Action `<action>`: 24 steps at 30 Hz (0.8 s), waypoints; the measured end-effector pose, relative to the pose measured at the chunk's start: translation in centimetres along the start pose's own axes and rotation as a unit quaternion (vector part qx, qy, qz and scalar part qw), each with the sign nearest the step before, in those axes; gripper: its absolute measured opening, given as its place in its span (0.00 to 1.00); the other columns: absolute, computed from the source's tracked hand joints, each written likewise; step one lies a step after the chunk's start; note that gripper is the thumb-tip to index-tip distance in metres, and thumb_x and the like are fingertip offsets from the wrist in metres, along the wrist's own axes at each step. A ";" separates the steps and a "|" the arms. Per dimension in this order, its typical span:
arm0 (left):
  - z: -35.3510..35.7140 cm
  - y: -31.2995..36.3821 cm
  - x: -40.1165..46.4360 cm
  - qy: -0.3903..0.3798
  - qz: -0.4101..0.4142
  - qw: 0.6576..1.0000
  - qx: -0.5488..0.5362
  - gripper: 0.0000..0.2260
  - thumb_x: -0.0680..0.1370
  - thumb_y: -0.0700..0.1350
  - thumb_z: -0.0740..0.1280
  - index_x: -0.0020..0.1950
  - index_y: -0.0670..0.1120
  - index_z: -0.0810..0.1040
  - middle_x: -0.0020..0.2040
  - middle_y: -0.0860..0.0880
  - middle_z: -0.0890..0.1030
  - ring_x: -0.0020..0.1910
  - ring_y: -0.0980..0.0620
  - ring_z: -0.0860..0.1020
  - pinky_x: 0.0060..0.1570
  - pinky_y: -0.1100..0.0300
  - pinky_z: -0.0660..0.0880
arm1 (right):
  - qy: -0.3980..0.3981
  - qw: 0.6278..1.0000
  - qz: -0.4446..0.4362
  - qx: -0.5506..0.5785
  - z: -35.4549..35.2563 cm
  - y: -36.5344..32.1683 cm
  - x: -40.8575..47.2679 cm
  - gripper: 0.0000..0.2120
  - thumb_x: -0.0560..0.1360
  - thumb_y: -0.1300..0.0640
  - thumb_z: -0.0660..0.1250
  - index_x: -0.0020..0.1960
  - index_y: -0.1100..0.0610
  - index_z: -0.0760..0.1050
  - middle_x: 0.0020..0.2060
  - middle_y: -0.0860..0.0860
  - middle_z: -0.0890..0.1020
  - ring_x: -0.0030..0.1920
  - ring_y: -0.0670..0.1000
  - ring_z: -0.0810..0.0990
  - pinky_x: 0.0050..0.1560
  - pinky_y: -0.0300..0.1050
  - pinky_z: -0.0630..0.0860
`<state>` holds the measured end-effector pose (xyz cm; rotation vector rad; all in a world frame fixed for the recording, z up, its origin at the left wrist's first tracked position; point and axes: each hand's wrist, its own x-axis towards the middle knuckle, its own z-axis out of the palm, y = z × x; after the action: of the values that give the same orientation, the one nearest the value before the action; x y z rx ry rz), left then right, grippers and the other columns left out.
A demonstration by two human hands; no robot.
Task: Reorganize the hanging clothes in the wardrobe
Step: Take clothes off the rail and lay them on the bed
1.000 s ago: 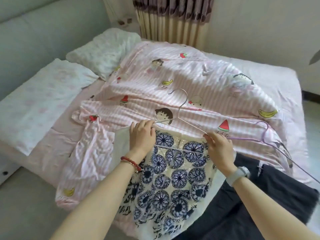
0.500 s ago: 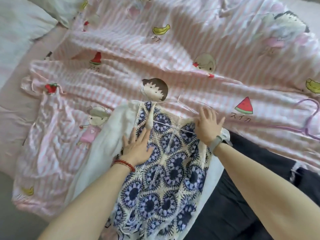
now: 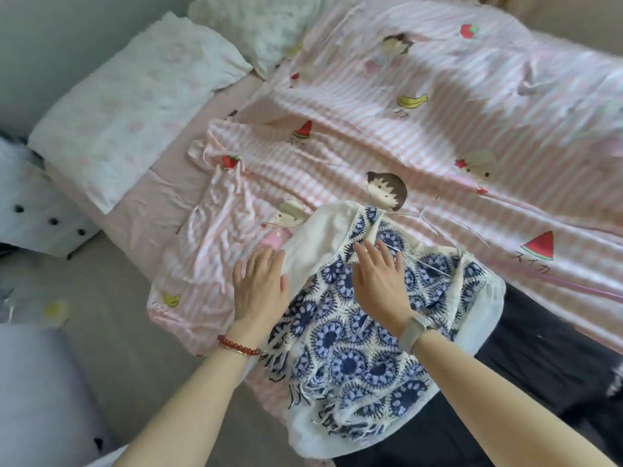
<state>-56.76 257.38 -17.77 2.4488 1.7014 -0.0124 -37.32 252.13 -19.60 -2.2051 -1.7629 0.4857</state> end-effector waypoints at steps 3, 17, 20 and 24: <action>-4.1 -5.3 -6.4 0.060 -0.082 0.995 -0.021 0.17 0.76 0.42 0.62 0.66 0.45 0.72 0.66 0.47 0.72 0.66 0.46 0.68 0.64 0.43 0.61 | 0.002 0.993 -0.112 0.034 -0.7 -7.4 -2.1 0.19 0.79 0.56 0.53 0.68 0.57 0.66 0.66 0.53 0.71 0.70 0.54 0.62 0.71 0.55 0.55; -15.9 -23.6 -48.6 0.263 -0.418 0.867 0.062 0.14 0.73 0.42 0.58 0.51 0.41 0.80 0.49 0.44 0.82 0.50 0.45 0.80 0.52 0.47 0.74 | -0.116 0.773 -0.612 0.119 2.7 -44.2 -25.9 0.11 0.69 0.65 0.66 0.51 0.61 0.79 0.44 0.56 0.82 0.46 0.58 0.81 0.44 0.51 0.75; -17.7 -25.9 -57.8 0.277 -0.491 0.819 0.102 0.11 0.72 0.39 0.63 0.52 0.40 0.80 0.50 0.43 0.81 0.49 0.43 0.80 0.52 0.44 0.74 | -0.141 0.715 -0.671 0.136 4.1 -50.3 -32.1 0.13 0.70 0.66 0.66 0.54 0.62 0.79 0.48 0.56 0.82 0.53 0.59 0.79 0.52 0.53 0.74; -20.2 -27.6 -68.2 0.295 -0.584 0.740 0.159 0.10 0.71 0.37 0.67 0.51 0.40 0.81 0.51 0.42 0.81 0.52 0.42 0.79 0.55 0.42 0.72 | -0.158 0.647 -0.730 0.153 5.2 -57.8 -39.5 0.13 0.69 0.67 0.65 0.53 0.62 0.79 0.47 0.56 0.82 0.51 0.59 0.80 0.49 0.53 0.76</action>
<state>-108.27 206.01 5.36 1.0739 3.4448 0.3796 -98.53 226.28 3.14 0.0000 -2.6034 0.6090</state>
